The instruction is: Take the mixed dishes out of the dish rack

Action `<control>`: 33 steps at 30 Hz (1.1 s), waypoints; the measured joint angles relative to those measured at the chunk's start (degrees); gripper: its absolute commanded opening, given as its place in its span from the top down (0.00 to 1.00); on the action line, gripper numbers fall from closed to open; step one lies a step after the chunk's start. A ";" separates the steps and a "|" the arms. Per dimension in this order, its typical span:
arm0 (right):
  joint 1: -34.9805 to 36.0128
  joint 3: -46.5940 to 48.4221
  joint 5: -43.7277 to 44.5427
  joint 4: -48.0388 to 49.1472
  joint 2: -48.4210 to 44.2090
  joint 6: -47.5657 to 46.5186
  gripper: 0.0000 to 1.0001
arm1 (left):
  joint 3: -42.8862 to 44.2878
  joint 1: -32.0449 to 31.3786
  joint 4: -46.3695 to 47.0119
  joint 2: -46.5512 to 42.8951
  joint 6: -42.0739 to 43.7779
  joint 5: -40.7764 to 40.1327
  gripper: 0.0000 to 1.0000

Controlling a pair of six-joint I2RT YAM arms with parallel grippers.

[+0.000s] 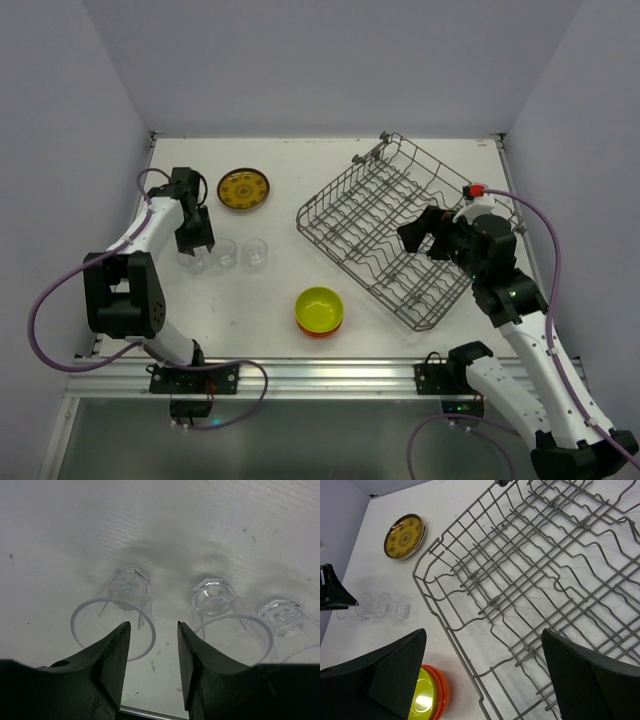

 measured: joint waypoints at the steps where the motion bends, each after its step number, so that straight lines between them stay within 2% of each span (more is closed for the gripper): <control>1: 0.00 0.00 -0.02 0.02 0.00 0.00 0.01 | 0.15 0.00 0.00 -0.02 -0.02 -0.04 0.50; 7: 0.00 -0.09 -0.33 0.04 0.26 -0.09 0.01 | 0.85 0.00 -0.04 -3.91 -0.33 -1.27 0.36; 10: 0.00 -0.09 -0.24 0.04 0.83 -0.22 0.01 | 1.60 0.00 0.02 -8.48 -0.74 -2.27 0.34; 14: 0.00 -0.09 2.75 -0.07 1.68 -0.15 0.01 | 2.08 0.04 1.14 -16.52 -1.11 -2.03 0.22; 15: 0.00 -0.09 2.91 -0.07 1.68 -0.13 0.01 | 1.81 0.04 2.10 -18.86 -1.20 -1.44 0.22; 17: 0.00 -0.09 5.88 -0.11 1.68 0.35 0.01 | -0.39 0.17 6.03 -25.42 -1.16 1.99 0.16; 18: 0.00 -0.09 8.28 -0.33 1.75 0.81 0.01 | -2.19 0.20 8.44 -29.29 -1.14 3.91 0.06; 19: 0.00 -0.07 10.27 -0.72 2.03 1.18 0.01 | -4.11 0.20 10.73 -33.24 -1.03 6.14 0.00; 25: -4.20 3.41 18.73 -4.42 9.01 3.54 0.01 | -17.29 -0.83 23.30 -52.85 -2.27 19.28 0.00; 29: -12.55 6.43 18.47 -5.09 17.33 4.59 0.01 | -21.79 -3.13 25.77 -56.50 -2.21 23.19 0.00; 33: -15.89 9.86 23.21 -7.28 24.50 5.29 0.01 | -24.70 -7.13 25.46 -58.38 -2.23 23.21 0.00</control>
